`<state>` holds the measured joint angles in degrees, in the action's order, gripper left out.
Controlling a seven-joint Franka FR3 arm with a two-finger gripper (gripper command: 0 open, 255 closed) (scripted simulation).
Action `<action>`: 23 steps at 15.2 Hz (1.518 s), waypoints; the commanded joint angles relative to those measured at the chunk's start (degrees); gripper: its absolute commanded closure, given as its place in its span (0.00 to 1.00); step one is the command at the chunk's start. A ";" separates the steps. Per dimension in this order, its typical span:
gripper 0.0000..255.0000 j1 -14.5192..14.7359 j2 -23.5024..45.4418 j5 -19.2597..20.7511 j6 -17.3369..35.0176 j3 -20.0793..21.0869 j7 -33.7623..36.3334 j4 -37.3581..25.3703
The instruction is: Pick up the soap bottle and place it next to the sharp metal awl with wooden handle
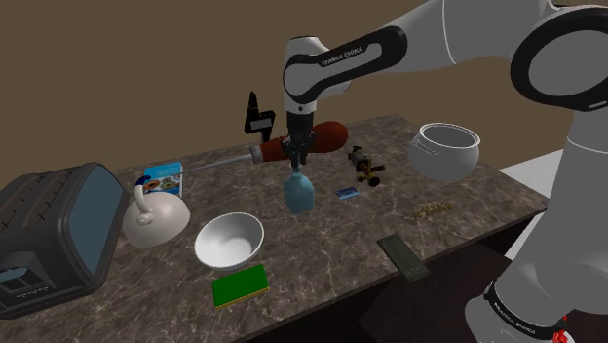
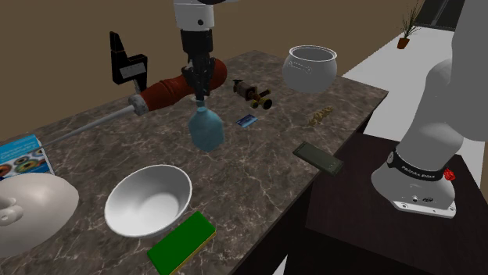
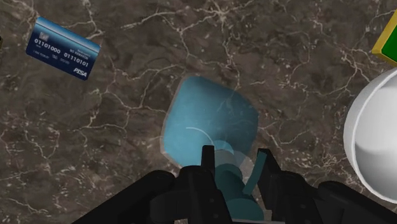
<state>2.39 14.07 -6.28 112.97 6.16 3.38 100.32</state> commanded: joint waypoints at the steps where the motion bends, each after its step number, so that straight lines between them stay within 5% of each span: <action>1: 1.00 0.00 0.02 0.00 0.11 0.00 -0.01 0.04; 5: 1.00 0.00 0.02 0.00 0.11 0.00 -0.01 0.04; 6: 0.00 0.00 0.02 0.00 0.11 0.00 -0.02 0.04; 11: 0.00 0.00 0.02 0.00 0.11 0.00 -0.01 0.04; 15: 0.00 -0.44 -1.20 0.09 -6.78 -0.23 0.09 -5.59; 23: 0.00 -0.44 -1.20 0.09 -6.78 -0.23 0.09 -5.59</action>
